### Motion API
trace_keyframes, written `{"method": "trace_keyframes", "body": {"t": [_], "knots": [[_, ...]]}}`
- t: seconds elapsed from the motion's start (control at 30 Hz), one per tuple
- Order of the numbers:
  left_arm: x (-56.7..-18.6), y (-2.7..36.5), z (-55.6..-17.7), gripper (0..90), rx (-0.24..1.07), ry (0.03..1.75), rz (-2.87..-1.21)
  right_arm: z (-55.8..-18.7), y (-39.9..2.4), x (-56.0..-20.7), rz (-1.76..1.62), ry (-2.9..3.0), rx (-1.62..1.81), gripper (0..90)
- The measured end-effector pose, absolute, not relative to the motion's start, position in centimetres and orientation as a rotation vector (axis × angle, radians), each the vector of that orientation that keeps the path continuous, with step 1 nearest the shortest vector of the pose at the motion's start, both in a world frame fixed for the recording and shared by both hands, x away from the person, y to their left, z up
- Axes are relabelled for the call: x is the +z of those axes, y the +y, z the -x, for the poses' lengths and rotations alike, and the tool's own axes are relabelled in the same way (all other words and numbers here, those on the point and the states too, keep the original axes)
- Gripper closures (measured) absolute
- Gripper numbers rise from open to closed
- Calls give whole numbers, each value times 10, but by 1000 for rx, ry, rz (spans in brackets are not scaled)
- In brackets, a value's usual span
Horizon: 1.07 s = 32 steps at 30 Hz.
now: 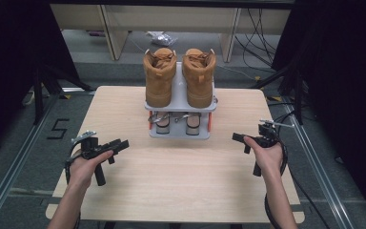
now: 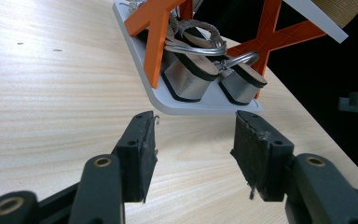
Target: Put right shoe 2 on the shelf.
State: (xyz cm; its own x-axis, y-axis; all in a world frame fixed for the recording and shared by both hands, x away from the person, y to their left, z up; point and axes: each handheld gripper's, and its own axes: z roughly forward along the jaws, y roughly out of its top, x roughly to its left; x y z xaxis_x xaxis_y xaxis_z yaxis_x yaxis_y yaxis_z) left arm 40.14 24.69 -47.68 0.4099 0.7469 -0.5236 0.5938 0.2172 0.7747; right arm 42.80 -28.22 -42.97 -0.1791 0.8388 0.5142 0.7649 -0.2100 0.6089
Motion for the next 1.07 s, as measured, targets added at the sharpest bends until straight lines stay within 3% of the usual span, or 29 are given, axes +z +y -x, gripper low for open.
{"method": "trace_keyframes", "body": {"t": [0.47, 0.5, 1.07], "knots": [[-479, 246, -401, 480, 158, 1269, -1468, -406, -283, -465, -2072, 1867, 1338, 515], [-479, 246, -401, 480, 158, 1269, -1470, -408, -288, -471, -1942, 1904, 1331, 515], [-481, 242, -403, 476, 152, 1254, -1467, -395, -293, -474, -1950, 1818, 1416, 492]]}}
